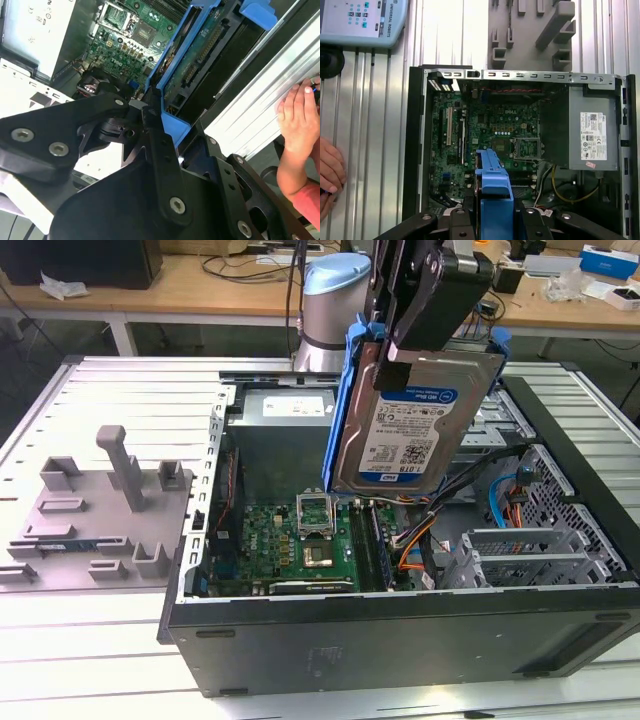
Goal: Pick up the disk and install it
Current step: 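Insert the disk into the insertion slot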
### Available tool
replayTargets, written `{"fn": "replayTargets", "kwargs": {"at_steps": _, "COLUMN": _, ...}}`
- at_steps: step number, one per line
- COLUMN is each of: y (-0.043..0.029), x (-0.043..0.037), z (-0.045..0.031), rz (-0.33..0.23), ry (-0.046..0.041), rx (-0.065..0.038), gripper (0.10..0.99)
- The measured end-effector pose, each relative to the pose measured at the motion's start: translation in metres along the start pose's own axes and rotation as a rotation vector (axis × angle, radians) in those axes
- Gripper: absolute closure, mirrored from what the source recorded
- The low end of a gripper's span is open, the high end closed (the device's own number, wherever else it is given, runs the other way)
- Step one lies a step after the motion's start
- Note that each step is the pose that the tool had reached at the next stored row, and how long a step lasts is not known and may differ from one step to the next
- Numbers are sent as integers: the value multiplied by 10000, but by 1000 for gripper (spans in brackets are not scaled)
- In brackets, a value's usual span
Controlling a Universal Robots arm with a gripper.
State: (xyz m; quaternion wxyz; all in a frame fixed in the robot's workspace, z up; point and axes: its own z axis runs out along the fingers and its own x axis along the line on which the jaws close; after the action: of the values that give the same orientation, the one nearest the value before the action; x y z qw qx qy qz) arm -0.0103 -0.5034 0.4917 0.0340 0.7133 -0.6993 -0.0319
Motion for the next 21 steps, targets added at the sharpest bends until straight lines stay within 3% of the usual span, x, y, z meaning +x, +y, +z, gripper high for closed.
{"fn": "replayTargets", "kwargs": {"at_steps": 3, "y": 0, "x": -29, "z": 3, "rz": 2, "ry": 6, "rx": 38, "gripper": 718}}
{"fn": "replayTargets", "kwargs": {"at_steps": 4, "y": 0, "x": -47, "z": 6, "rz": -1, "ry": 8, "rx": 147, "gripper": 718}}
{"fn": "replayTargets", "kwargs": {"at_steps": 5, "y": 7, "x": -60, "z": 8, "rz": -5, "ry": 15, "rx": 372, "gripper": 718}}
{"fn": "replayTargets", "kwargs": {"at_steps": 6, "y": 37, "x": -61, "z": 14, "rz": -4, "ry": 18, "rx": 681, "gripper": 718}}
{"fn": "replayTargets", "kwargs": {"at_steps": 7, "y": 48, "x": -50, "z": 16, "rz": -8, "ry": -40, "rx": 807, "gripper": 718}}
{"fn": "replayTargets", "kwargs": {"at_steps": 9, "y": 56, "x": -34, "z": 20, "rz": -15, "ry": -168, "rx": 824, "gripper": 718}}
{"fn": "replayTargets", "kwargs": {"at_steps": 10, "y": 61, "x": -18, "z": 22, "rz": -21, "ry": -299, "rx": 829, "gripper": 718}}
{"fn": "replayTargets", "kwargs": {"at_steps": 11, "y": 62, "x": 8, "z": 25, "rz": -22, "ry": -340, "rx": 831, "gripper": 718}}
{"fn": "replayTargets", "kwargs": {"at_steps": 16, "y": 48, "x": 151, "z": 32, "rz": -23, "ry": -345, "rx": 830, "gripper": 718}}
{"fn": "replayTargets", "kwargs": {"at_steps": 21, "y": -19, "x": 197, "z": 42, "rz": -7, "ry": -348, "rx": 830, "gripper": 718}}
